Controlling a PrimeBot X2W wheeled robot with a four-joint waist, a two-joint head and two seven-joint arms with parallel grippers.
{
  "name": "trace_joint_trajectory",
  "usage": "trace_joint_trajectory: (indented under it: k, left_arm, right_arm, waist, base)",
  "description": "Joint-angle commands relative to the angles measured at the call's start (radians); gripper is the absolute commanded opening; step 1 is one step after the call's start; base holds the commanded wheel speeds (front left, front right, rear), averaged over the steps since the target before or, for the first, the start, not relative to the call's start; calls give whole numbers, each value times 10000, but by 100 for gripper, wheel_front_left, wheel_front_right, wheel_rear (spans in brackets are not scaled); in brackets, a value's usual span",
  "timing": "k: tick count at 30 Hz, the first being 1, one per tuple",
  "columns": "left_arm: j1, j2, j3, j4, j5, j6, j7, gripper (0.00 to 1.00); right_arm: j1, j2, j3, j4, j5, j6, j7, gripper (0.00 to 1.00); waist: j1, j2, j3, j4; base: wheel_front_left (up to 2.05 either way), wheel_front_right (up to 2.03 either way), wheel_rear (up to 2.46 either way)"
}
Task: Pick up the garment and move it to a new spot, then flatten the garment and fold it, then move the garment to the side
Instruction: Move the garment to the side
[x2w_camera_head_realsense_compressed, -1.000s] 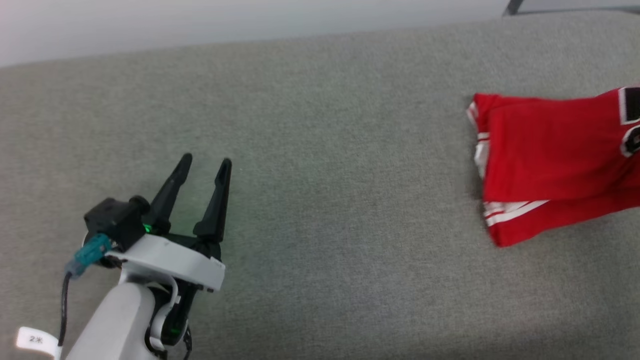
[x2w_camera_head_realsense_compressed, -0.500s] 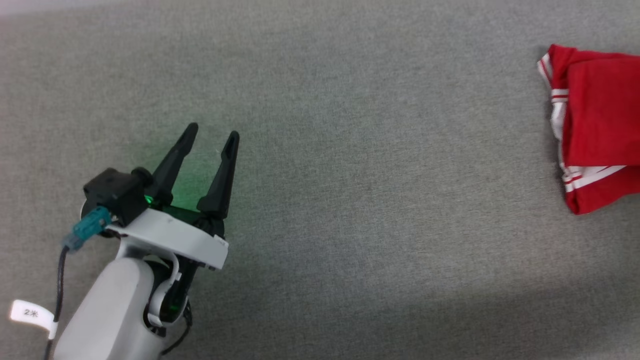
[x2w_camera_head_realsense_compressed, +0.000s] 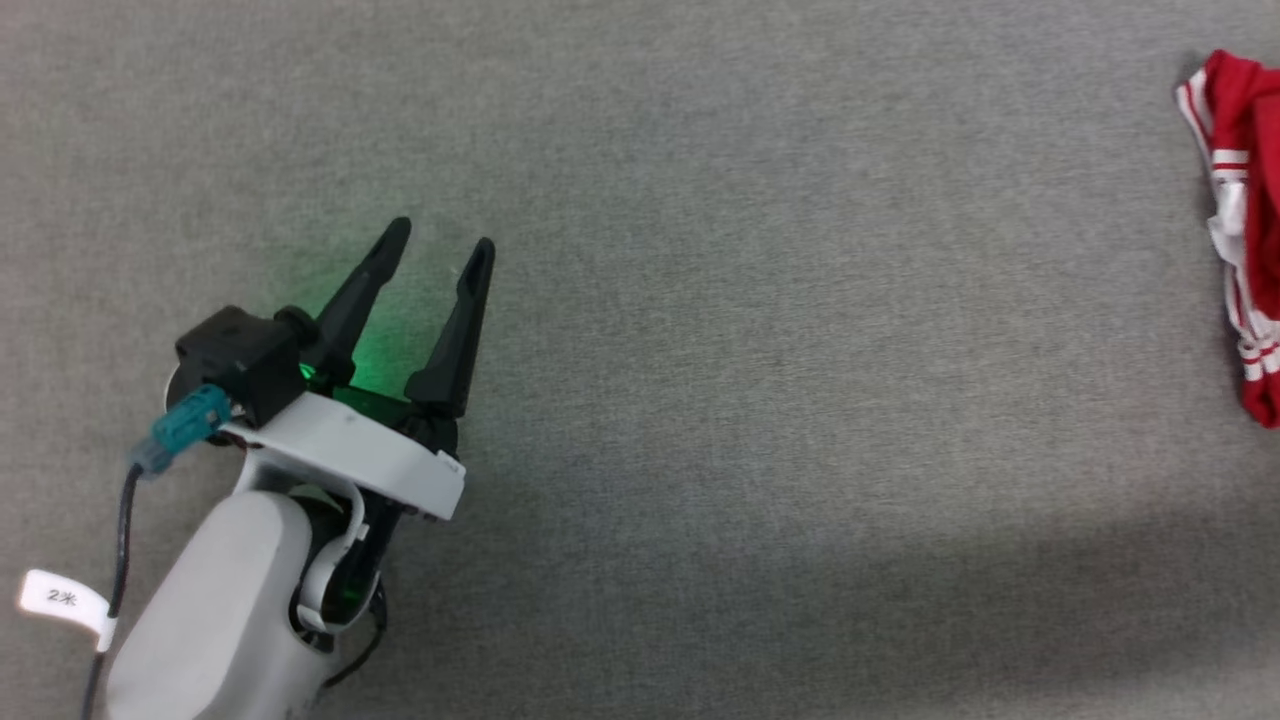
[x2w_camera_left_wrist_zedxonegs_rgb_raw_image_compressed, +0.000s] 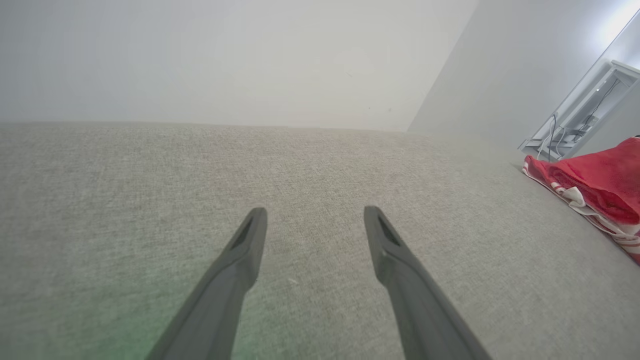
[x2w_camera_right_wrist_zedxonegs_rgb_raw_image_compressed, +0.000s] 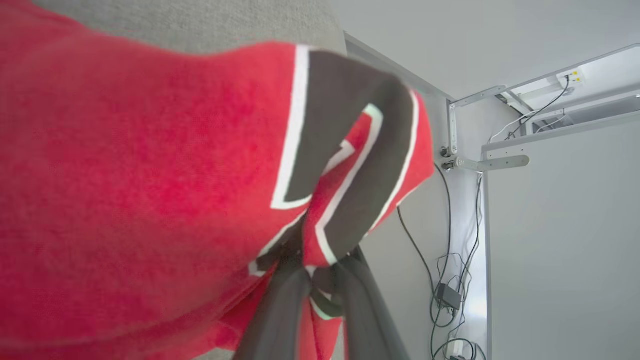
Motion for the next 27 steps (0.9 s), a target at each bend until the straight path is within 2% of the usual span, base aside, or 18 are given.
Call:
trace_joint_trajectory:
  k: [1,6,7,11,12,14,15,16,17,20,21,27]
  left_arm:
    - [-145,-3,-33,-29,85,-50,22,100]
    - [-195,20,-104,31,87,-55,47,100]
    - [-209,25,-114,46,81,-62,24,100]
    - [-212,47,-137,122,24,-82,-6,100]
    - [-212,47,-146,152,18,-83,-17,100]
    - [-178,39,-159,230,-16,-98,-54,100]
    - [-153,42,-168,272,-23,-110,-67,100]
    - [-129,34,-176,315,-40,-123,-103,100]
    - [-109,26,-188,344,-66,-134,-103,100]
    - [-34,-14,-215,462,-135,-155,-148,100]
    - [-8,-7,-223,504,-136,-138,-160,100]
    - [249,-48,-267,761,-236,-146,-318,100]
  right_arm:
    - [-119,105,-142,175,-185,-13,-140,0]
    - [-319,473,-716,902,-665,-13,-487,0]
    - [-323,554,-800,1013,-801,-13,-572,5]
    - [-411,800,-1156,1235,-1273,-13,-891,47]
    - [-450,829,-1235,1285,-1390,-13,-921,51]
    - [-467,957,-1309,1332,-1516,-13,-967,50]
    - [-484,956,-1350,1342,-1582,-13,-980,54]
    - [-487,970,-1390,1365,-1643,-13,-971,64]
    - [-488,1003,-1421,1403,-1678,-13,-962,66]
    - [-491,1044,-1496,1492,-1808,-13,-1018,93]
    - [-501,1043,-1541,1509,-1851,-13,-1088,100]
    - [-541,1341,-1691,1633,-1762,-13,-1459,100]
  waist:
    - [0,0,144,153]
    - [0,0,254,309]
    - [0,0,257,331]
    - [0,0,215,390]
    - [0,0,181,402]
    - [0,0,74,416]
    - [0,0,17,422]
    - [0,0,-51,428]
    - [0,0,-121,433]
    - [0,0,-387,457]
    - [0,0,-476,461]
    - [0,0,-1201,500]
  base:
    - [0,0,0]
    - [0,0,0]
    - [0,0,0]
    - [0,0,0]
    - [0,0,0]
    - [0,0,0]
    - [0,0,0]
    - [0,0,0]
    - [0,0,0]
    - [0,0,0]
    - [0,0,0]
    - [0,0,0]
